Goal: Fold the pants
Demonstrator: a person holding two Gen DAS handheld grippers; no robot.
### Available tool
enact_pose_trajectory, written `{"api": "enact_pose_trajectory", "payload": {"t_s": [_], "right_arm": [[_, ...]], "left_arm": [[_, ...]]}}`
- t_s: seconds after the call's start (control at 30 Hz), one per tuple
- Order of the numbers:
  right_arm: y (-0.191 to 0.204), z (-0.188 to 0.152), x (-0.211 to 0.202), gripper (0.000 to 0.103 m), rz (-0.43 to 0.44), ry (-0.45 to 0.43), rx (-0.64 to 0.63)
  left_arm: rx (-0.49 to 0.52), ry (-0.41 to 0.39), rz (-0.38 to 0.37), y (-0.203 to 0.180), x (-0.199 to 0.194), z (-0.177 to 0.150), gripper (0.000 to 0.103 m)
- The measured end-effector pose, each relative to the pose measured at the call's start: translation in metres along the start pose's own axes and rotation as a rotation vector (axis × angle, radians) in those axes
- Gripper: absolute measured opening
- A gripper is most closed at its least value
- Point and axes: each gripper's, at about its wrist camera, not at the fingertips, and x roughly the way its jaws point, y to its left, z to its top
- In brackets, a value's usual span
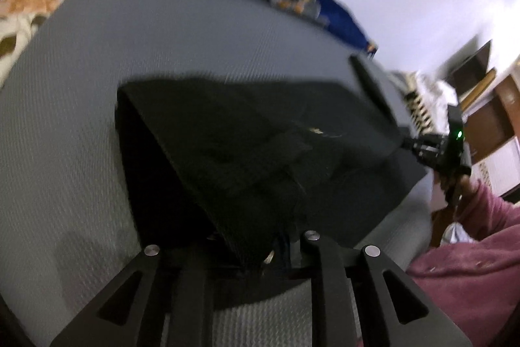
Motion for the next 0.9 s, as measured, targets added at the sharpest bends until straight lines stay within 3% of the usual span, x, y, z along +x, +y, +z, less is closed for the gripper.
{"api": "enact_pose_trajectory", "payload": {"t_s": [0.13, 0.3, 0.33, 0.37, 0.43, 0.5, 0.57, 0.7, 0.9], "right_arm": [[0.005, -0.004, 0.02, 0.006, 0.002, 0.032, -0.018], [0.0, -0.006, 0.024, 0.006, 0.026, 0.026, 0.004], [0.0, -0.006, 0.024, 0.006, 0.027, 0.021, 0.006], [-0.001, -0.005, 0.024, 0.006, 0.028, 0.019, 0.008], [-0.002, -0.006, 0.025, 0.007, 0.03, 0.016, 0.011], [-0.001, -0.006, 0.024, 0.007, 0.038, 0.011, 0.02], [-0.001, -0.007, 0.023, 0.007, 0.041, 0.004, 0.022], [-0.002, -0.01, 0.023, 0.007, 0.049, -0.012, 0.027], [-0.004, -0.012, 0.021, 0.007, 0.058, -0.027, 0.019]], "left_arm": [[0.014, 0.068, 0.076, -0.006, 0.016, -0.014, 0.024], [0.026, 0.085, 0.134, -0.014, 0.008, -0.021, 0.03], [0.022, 0.089, 0.152, -0.015, 0.006, -0.021, 0.035], [0.02, 0.094, 0.186, -0.015, 0.004, -0.021, 0.055], [0.01, 0.103, 0.296, -0.017, -0.005, -0.025, 0.075], [-0.03, 0.084, 0.308, -0.017, -0.018, -0.032, 0.075], [-0.145, 0.045, 0.291, -0.015, -0.035, -0.037, 0.075], [-0.33, -0.063, 0.176, -0.016, -0.054, -0.051, 0.075], [-0.659, -0.142, 0.007, 0.0, -0.027, -0.062, 0.071]]}}
